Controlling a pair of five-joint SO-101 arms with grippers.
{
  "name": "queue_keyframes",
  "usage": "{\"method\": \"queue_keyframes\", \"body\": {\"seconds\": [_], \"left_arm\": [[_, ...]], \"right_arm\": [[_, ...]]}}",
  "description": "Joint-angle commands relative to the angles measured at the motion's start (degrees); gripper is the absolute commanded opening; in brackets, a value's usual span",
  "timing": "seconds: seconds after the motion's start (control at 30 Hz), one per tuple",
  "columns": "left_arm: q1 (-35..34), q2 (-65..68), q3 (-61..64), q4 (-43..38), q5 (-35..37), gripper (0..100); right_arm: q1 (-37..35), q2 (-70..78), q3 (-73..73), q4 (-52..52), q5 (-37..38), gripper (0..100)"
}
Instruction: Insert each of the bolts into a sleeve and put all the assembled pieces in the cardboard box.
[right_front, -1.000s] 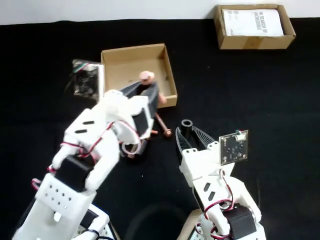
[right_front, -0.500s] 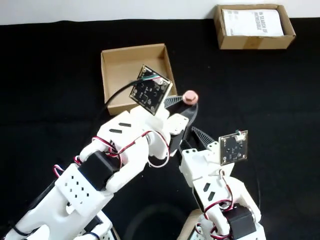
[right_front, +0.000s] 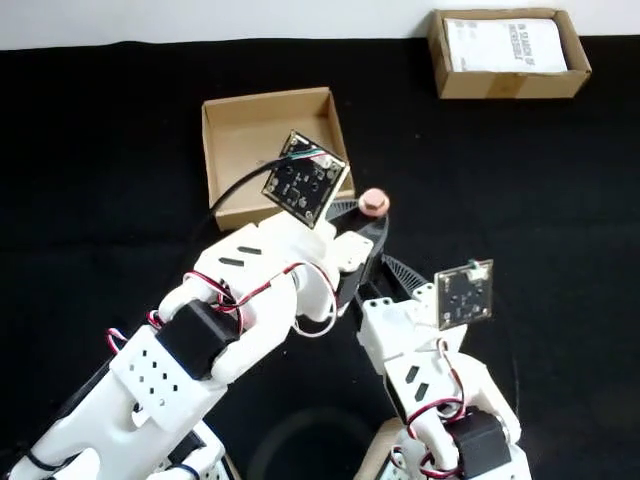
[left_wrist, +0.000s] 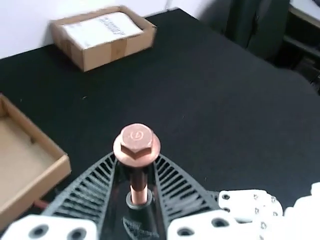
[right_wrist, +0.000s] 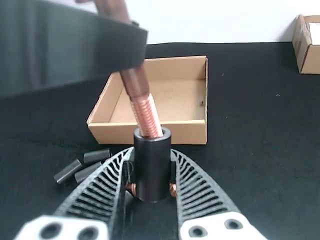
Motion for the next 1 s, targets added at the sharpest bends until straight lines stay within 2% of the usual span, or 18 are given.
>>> {"method": "queue_keyframes", "body": {"seconds": [0.0,0.13,0.57,0.77,0.83,0.97], "left_arm": [[2.9,2.1,-1.3,1.8,-0.4,1],[3.0,4.7,-1.1,2.6,-0.4,1],[3.4,8.4,-1.1,7.5,-0.1,1],[3.4,7.7,-1.5,12.2,-0.3,1],[3.4,5.9,-1.5,15.1,-0.3,6],[3.4,1.7,-1.4,21.1,-0.1,22]], "right_arm": [[0.0,-0.7,-0.8,-0.1,0.0,0.7],[0.0,-0.7,-0.8,-0.1,3.4,0.7],[0.0,-0.7,-0.8,-0.1,3.6,0.7],[0.1,-0.7,-0.8,-0.1,3.3,0.7],[0.2,-0.7,-0.8,-0.1,3.3,0.7],[0.2,-0.7,-0.8,-0.1,3.2,0.7]]}}
